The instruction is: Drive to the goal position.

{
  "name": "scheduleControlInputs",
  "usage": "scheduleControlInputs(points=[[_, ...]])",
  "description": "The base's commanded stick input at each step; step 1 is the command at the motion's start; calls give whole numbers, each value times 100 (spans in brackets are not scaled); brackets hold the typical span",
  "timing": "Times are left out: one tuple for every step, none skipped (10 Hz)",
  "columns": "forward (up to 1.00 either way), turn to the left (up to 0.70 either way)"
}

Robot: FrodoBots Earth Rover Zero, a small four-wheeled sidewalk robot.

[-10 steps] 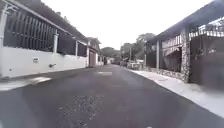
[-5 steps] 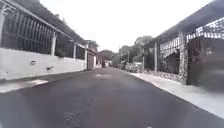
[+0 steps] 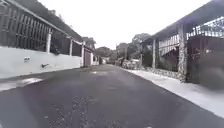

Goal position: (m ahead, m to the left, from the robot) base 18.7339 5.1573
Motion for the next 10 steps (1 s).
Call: scheduleControlInputs(points=[[50, 0], [50, 0], [50, 0], [50, 0], [50, 0], [50, 0], [50, 0], [50, 0], [50, 0], [50, 0]])
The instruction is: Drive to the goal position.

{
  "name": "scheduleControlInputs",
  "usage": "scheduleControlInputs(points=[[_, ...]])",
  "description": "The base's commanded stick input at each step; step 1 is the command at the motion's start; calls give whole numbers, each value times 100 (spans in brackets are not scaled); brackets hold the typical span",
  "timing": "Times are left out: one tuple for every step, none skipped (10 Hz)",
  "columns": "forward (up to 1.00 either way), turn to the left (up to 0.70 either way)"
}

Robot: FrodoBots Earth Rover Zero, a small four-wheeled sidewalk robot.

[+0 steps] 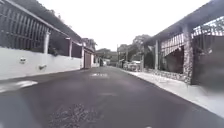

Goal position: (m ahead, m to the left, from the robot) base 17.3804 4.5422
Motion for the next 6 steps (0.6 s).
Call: scheduleControlInputs(points=[[50, 0], [50, 0], [50, 0], [50, 0], [50, 0], [50, 0]])
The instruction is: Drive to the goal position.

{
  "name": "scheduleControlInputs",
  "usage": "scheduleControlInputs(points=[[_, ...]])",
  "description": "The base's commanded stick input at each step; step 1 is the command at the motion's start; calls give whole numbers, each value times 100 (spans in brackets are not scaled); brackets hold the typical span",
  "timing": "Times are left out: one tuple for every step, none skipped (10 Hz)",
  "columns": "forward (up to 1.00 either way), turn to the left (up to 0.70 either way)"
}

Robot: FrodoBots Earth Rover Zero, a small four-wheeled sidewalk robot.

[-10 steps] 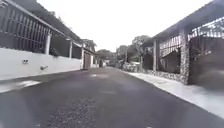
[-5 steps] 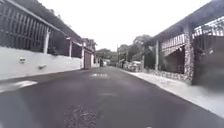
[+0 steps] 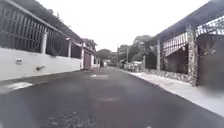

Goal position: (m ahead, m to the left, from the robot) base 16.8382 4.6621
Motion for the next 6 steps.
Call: scheduleControlInputs(points=[[50, 0], [50, 0], [50, 0], [50, 0], [50, 0], [50, 0]])
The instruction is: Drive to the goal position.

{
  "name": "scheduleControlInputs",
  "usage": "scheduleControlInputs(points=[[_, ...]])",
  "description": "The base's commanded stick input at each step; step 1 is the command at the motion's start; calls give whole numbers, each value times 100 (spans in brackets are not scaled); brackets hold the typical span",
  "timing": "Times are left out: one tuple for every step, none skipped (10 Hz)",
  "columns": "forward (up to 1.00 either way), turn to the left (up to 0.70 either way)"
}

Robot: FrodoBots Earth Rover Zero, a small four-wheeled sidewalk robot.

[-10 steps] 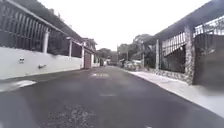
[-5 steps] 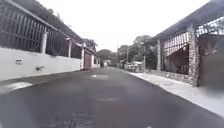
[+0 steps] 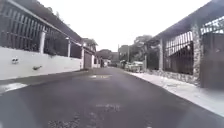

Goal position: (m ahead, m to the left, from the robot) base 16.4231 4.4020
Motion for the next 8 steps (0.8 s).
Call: scheduleControlInputs(points=[[50, 0], [50, 0], [50, 0], [50, 0], [50, 0], [50, 0], [50, 0], [50, 0]])
